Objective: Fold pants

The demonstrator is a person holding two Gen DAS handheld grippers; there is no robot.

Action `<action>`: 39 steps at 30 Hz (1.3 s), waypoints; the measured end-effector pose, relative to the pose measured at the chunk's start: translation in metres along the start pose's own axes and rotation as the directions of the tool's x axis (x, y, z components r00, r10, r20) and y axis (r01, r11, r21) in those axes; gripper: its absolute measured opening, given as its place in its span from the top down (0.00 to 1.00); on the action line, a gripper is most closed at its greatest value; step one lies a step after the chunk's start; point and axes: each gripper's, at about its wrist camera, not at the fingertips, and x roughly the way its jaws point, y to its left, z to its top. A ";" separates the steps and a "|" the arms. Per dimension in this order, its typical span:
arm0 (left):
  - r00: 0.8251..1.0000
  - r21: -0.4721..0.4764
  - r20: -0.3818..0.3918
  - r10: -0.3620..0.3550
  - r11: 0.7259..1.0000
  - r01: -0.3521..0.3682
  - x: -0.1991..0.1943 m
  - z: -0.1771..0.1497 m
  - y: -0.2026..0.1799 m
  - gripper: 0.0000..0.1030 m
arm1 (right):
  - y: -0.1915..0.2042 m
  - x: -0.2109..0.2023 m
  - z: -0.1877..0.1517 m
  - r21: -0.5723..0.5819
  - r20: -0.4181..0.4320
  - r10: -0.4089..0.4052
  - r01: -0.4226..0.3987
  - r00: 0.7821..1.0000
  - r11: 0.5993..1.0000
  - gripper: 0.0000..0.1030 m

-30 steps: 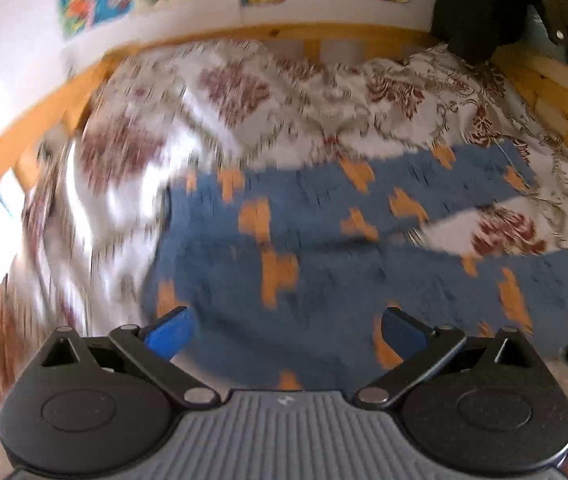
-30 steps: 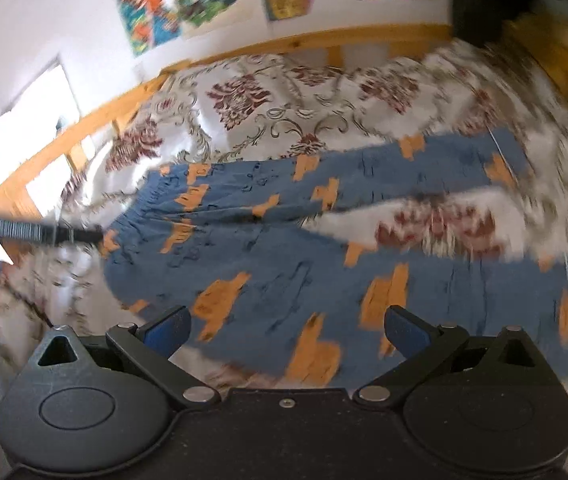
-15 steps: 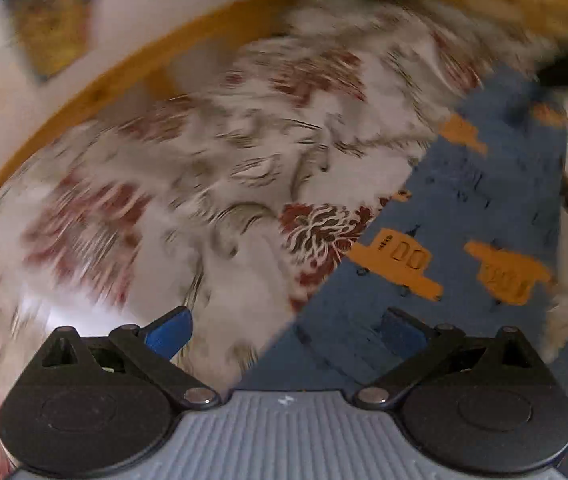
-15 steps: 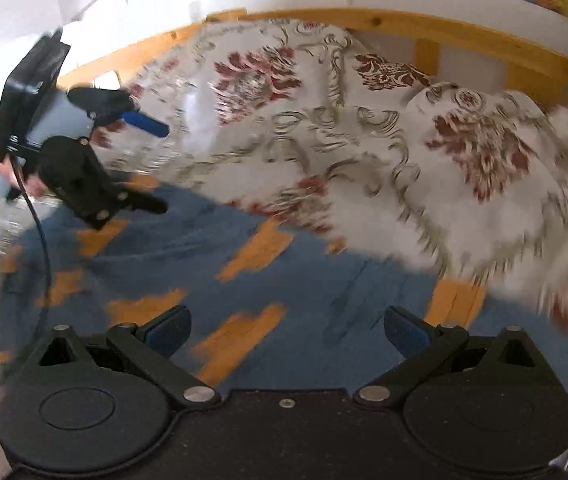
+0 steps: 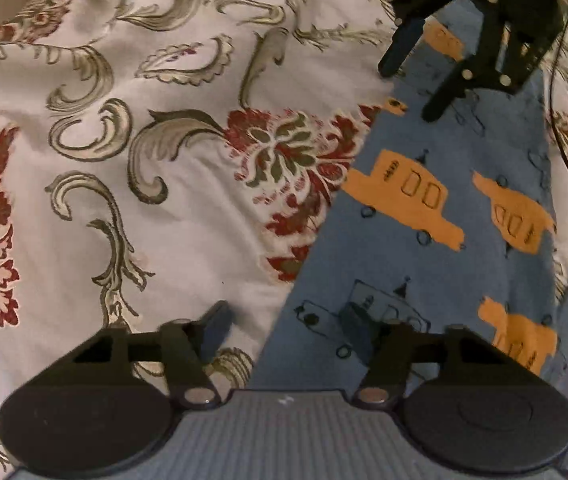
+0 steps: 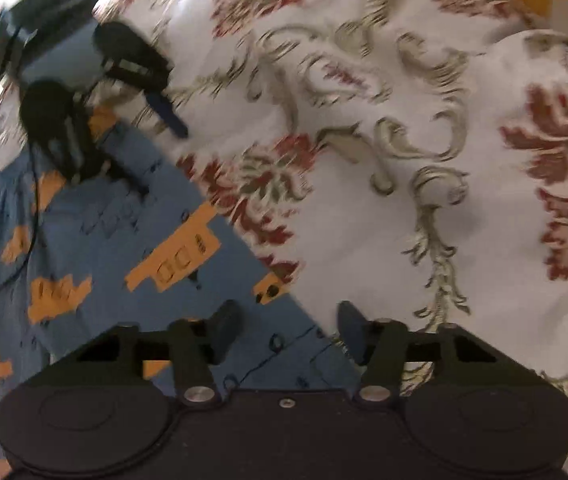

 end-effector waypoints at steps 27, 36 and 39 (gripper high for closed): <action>0.934 -0.285 0.091 0.347 0.907 -0.309 -0.013 0.019 0.000 0.99 | 0.041 -0.007 0.009 -0.126 0.132 -0.366 0.382 0.921 0.915 0.99; 0.953 -0.393 0.204 0.226 0.910 -0.132 -0.048 -0.026 0.050 0.14 | 0.032 -0.006 0.012 -0.027 0.163 -0.266 0.274 0.950 0.961 0.19; 0.948 -0.388 0.230 0.220 0.914 -0.118 -0.077 -0.047 0.066 0.07 | 0.036 -0.012 0.032 -0.039 0.190 -0.120 0.129 0.974 0.991 0.03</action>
